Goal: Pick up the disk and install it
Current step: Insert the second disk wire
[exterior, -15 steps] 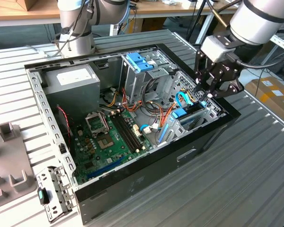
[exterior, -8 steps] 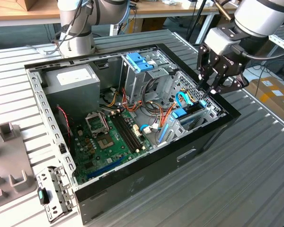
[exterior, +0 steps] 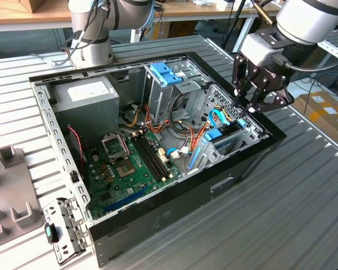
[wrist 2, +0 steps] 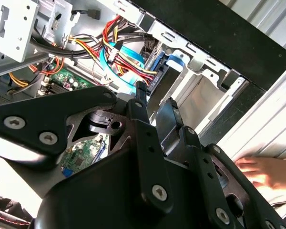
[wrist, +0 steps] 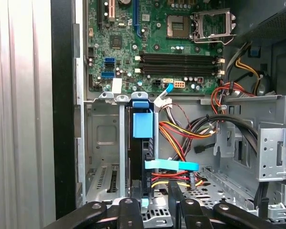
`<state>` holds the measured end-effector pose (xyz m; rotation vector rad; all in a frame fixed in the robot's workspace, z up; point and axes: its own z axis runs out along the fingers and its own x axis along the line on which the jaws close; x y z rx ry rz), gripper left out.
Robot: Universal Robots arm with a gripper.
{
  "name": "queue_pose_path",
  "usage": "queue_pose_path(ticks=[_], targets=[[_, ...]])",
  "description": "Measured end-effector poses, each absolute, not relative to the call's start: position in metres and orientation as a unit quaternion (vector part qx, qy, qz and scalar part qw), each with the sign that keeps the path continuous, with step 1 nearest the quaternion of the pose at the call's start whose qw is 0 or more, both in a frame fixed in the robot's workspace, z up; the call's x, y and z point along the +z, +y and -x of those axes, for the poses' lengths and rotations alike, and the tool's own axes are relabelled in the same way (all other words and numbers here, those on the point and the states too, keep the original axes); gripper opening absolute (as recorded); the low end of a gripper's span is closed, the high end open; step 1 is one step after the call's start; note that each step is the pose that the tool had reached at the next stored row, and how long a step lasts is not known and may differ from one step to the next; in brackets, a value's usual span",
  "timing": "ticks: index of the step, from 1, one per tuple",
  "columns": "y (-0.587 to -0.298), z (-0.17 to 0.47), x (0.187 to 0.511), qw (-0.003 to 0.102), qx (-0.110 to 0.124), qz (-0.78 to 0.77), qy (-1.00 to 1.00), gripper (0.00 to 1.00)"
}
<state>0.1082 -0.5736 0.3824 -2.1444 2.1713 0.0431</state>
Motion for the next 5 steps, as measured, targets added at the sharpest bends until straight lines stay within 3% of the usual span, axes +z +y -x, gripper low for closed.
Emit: queue_pose_path(ticks=[5], targets=[[-0.5735,-0.108,0.3825,0.045,0.014,0.702,0.711,0.36]])
